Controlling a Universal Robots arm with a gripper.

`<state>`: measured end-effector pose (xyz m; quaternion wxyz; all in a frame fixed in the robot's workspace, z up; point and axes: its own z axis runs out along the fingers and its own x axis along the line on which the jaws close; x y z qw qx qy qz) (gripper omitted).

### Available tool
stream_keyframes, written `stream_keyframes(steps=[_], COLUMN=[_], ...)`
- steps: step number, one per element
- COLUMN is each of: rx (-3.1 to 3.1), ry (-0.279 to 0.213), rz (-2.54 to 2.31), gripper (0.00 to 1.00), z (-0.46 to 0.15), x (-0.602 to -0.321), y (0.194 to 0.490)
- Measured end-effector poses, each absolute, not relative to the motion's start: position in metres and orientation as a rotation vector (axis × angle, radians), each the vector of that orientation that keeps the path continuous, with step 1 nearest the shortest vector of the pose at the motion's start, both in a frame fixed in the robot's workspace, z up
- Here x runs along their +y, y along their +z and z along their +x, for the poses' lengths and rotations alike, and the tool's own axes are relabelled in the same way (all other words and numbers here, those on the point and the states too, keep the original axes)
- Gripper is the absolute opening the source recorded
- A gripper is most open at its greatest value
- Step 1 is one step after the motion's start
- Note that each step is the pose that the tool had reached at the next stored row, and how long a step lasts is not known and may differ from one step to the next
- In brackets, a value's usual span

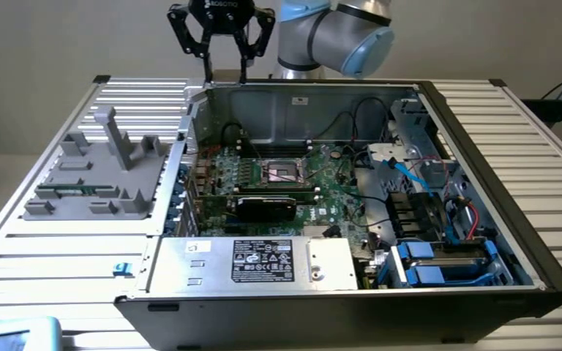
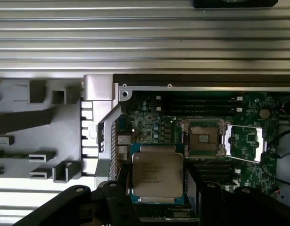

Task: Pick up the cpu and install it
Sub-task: 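Pick up the cpu and move it towards the insertion slot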

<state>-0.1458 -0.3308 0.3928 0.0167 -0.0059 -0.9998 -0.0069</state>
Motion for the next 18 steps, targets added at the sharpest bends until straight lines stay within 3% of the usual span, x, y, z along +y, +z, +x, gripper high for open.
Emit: stream_keyframes(steps=[18], rx=[-3.108], ry=[-0.023], rz=[-0.018], gripper=[0.55], z=[-0.098], x=[-0.333], y=[0.393])
